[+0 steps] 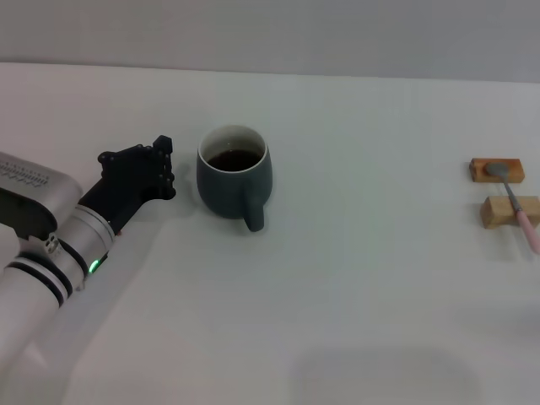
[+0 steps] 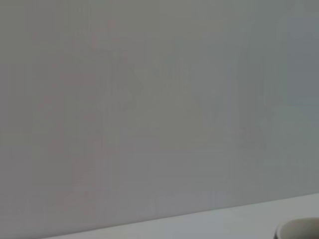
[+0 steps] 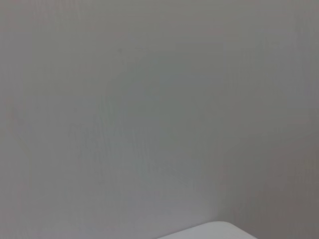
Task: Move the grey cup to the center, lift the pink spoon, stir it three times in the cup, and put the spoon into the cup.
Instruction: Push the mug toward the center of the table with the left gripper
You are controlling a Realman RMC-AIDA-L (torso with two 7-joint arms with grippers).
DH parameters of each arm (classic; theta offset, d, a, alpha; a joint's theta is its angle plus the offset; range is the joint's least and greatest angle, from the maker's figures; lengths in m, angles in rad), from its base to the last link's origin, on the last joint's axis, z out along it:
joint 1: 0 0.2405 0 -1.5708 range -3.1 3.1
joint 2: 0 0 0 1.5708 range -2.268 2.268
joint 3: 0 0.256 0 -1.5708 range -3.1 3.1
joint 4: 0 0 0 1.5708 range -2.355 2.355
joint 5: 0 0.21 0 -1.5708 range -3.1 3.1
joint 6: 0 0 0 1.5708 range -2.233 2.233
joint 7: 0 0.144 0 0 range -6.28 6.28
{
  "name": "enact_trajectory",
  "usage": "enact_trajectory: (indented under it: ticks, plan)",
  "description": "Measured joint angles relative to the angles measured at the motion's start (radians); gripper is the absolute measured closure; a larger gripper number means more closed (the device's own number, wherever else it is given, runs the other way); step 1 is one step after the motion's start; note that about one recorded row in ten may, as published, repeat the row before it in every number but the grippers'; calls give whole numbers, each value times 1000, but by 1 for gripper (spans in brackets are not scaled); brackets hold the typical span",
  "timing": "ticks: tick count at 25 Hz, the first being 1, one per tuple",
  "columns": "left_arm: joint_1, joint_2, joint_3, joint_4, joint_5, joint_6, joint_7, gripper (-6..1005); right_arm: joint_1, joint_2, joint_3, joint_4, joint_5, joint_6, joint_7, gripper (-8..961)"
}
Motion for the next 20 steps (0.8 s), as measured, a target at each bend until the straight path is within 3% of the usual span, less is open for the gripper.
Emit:
enact_trajectory:
  ticks: [20]
  plan:
    - [-44, -7, 8, -10, 3, -80, 33, 951, -2, 1, 0, 15, 0, 1, 0, 381]
